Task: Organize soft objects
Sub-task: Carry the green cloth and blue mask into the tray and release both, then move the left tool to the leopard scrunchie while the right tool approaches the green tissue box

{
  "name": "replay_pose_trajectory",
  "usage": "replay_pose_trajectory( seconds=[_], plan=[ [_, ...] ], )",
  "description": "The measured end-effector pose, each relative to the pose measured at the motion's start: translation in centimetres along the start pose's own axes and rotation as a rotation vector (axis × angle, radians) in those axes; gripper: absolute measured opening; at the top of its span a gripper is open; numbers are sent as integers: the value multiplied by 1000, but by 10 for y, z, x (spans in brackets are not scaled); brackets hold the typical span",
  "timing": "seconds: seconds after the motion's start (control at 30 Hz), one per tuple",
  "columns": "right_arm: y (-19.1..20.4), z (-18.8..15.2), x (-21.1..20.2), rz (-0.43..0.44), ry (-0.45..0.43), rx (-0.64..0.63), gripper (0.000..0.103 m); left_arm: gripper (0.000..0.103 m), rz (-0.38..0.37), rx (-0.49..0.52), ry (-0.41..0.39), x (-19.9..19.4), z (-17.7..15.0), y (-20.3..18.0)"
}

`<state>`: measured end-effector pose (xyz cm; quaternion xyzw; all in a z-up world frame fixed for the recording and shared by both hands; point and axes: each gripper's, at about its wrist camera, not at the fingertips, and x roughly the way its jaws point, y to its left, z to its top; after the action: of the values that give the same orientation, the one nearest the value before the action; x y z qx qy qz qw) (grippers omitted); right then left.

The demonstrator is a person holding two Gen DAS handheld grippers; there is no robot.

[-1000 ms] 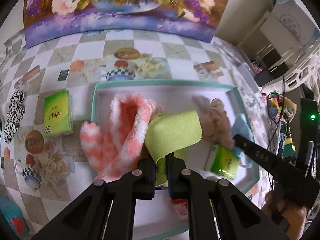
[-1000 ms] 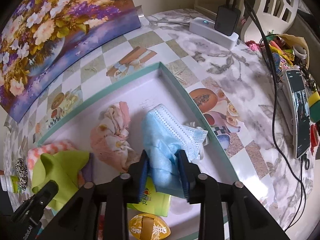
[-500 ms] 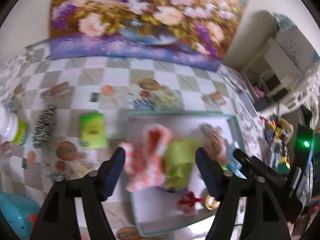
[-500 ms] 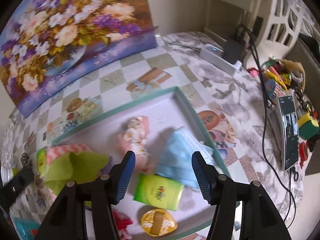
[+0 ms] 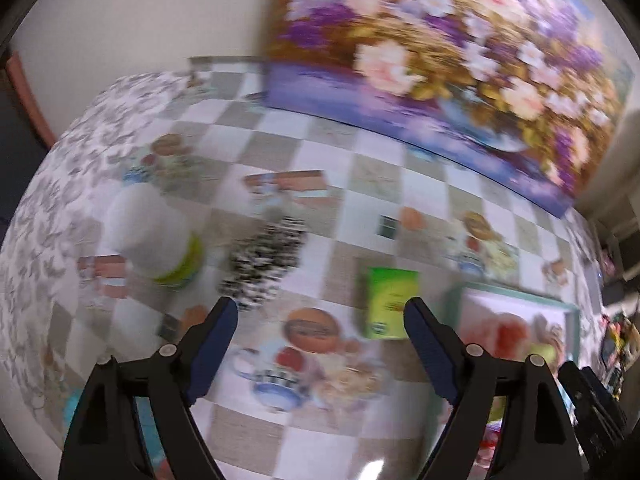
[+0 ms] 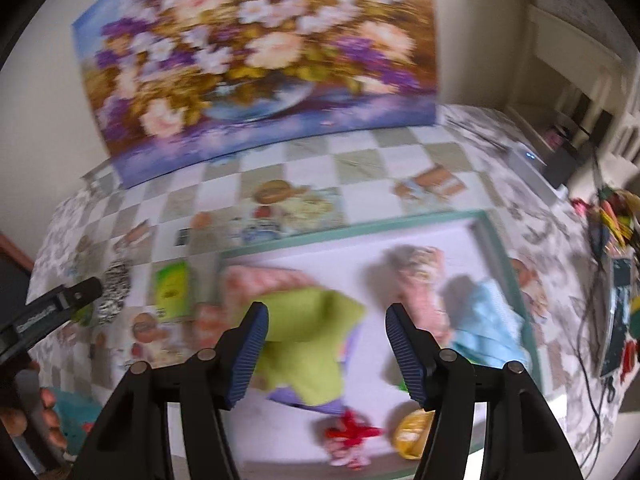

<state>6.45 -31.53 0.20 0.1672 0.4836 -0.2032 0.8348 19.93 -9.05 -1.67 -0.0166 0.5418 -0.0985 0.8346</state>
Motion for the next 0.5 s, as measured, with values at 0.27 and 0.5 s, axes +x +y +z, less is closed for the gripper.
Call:
replay_pose_trajectory(
  seconds=[0.27,0.5],
  plan=[
    [76,3,3,133,-9,-126,65,88,25,-113,26,12,4,41],
    [120,-2,29,171,42,-212,65,88,18,-177,65,30,2,54]
  ],
)
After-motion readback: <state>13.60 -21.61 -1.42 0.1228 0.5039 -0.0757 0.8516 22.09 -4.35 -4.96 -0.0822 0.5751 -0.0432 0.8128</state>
